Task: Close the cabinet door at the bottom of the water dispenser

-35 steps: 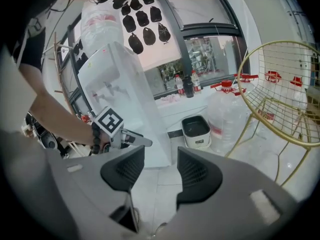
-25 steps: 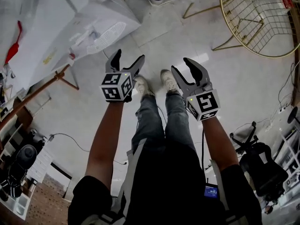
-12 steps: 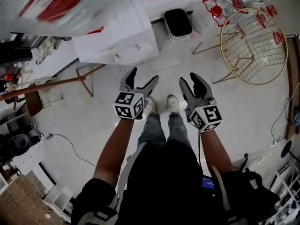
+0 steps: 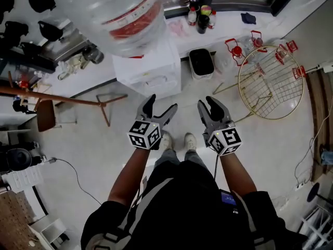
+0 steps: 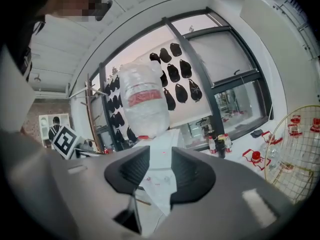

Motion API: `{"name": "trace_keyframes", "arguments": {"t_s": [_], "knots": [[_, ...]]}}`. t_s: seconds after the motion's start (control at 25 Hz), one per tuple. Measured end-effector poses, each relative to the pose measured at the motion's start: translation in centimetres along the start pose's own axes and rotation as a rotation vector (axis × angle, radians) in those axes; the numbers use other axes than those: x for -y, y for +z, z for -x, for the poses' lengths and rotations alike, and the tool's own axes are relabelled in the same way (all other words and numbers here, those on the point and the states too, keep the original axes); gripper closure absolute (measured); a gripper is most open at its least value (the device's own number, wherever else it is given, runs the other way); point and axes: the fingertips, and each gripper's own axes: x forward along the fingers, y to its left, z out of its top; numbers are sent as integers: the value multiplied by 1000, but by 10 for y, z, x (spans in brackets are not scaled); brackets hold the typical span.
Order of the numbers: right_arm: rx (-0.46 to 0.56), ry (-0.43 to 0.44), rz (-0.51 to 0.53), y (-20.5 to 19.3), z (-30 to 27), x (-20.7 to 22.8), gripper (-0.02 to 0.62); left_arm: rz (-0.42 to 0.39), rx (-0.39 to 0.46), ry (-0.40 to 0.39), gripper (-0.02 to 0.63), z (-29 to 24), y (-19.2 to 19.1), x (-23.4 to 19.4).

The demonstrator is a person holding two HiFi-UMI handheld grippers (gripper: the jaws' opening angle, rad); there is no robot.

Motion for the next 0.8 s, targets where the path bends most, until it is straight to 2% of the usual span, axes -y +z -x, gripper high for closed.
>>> {"name": "trace_keyframes", "arguments": {"t_s": [0.12, 0.32, 0.44, 0.48, 0.56, 0.68, 0.8], "knots": [[-7, 23, 17, 13, 3, -21, 459, -29, 28, -3, 195, 21, 23, 6], [13, 69, 78, 44, -1, -44, 459, -62, 82, -31, 235, 34, 66, 23], [31, 79, 93, 55, -6, -57, 462, -58, 104, -45, 284, 43, 82, 25], [40, 83, 96, 59, -7, -61, 463, -55, 118, -44, 320, 46, 87, 25], [54, 94, 103, 66, -8, -67, 469, -59, 151, -37, 341, 53, 97, 24], [71, 114, 143, 80, -9, -72, 474, -109, 214, 0, 417, 67, 117, 19], [91, 128, 175, 96, -7, -70, 494, -130, 258, 37, 454, 79, 132, 12]]}}
